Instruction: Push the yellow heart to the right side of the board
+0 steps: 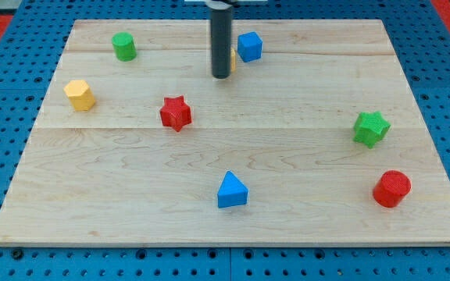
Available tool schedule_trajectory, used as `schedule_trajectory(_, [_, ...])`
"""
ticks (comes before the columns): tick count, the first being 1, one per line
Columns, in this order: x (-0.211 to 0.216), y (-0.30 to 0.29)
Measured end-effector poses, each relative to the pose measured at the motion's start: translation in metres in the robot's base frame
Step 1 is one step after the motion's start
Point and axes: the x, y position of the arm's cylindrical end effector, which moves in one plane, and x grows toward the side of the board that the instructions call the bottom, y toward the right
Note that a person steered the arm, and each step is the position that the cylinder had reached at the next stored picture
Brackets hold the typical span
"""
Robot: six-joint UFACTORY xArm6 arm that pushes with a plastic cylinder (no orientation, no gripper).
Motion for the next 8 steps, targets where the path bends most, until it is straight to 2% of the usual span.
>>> schedule_trajectory(1, [0.000, -0.044])
schedule_trajectory(3, [-0.041, -0.024])
schedule_trajectory(4, [-0.041, 0.033])
schedule_trajectory(7, [0.022, 0.074])
schedule_trajectory(8, [0.000, 0.124])
